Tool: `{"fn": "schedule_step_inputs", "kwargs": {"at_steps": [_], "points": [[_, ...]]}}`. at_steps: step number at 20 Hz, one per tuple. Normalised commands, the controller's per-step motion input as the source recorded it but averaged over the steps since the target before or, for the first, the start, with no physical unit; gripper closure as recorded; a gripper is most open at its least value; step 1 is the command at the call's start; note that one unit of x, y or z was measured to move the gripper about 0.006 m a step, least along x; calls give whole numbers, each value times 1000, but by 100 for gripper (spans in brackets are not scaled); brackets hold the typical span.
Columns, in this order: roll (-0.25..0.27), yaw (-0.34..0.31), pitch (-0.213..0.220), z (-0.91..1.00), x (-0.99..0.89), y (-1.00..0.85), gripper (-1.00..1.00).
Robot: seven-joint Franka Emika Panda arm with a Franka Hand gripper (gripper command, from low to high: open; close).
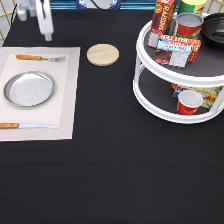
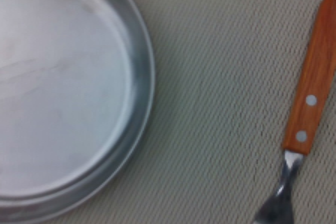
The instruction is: Arrange plate and fork
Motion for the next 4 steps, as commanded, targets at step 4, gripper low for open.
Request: {"fn": "schedule_step_inputs", "kwargs": {"at_steps": [4], "points": [[0,0,0,0,0,0,-100]]}}
